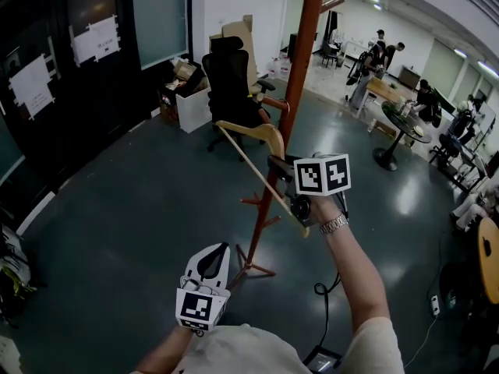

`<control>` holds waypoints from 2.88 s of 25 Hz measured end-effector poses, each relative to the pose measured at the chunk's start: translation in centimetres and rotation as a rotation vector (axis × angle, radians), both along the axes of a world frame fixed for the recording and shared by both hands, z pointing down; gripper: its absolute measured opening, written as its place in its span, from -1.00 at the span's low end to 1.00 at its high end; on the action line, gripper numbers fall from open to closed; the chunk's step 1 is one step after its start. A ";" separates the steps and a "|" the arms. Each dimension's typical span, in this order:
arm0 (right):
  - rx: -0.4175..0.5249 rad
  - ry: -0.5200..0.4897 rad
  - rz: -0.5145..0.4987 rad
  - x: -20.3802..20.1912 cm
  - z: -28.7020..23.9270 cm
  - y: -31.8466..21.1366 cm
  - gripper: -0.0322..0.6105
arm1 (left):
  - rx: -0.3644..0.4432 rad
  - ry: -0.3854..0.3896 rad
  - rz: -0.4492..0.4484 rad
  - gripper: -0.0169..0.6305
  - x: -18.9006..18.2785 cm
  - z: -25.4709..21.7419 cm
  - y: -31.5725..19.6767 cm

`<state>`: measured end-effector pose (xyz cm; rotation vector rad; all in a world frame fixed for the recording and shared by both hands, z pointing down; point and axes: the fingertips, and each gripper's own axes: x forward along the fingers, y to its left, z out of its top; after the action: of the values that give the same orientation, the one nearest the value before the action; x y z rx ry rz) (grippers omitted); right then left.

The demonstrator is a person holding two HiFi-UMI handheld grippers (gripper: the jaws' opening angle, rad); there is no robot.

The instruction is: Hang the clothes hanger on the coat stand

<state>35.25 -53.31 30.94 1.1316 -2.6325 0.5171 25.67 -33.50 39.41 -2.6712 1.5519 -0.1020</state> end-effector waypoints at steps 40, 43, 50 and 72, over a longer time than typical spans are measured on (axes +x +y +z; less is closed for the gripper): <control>0.536 -0.103 0.276 0.8 -3.3 20.3 -0.80 | 0.024 0.068 0.057 -0.91 0.0 0.3 5.0; 0.537 -0.082 0.191 -2.2 -1.1 22.4 -0.84 | 0.037 0.076 0.038 -0.91 -0.8 0.2 5.1; 0.387 -0.070 0.072 -6.8 6.5 25.2 -0.84 | 0.036 0.083 -0.012 -0.91 -2.2 0.6 5.1; 0.216 -0.036 0.188 -5.1 14.3 26.7 -0.84 | -0.011 0.131 0.070 -0.91 0.7 2.9 5.6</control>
<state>30.13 -26.62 45.24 1.4574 -2.6782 0.2932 26.33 -27.91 42.26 -2.7888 1.4925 0.0692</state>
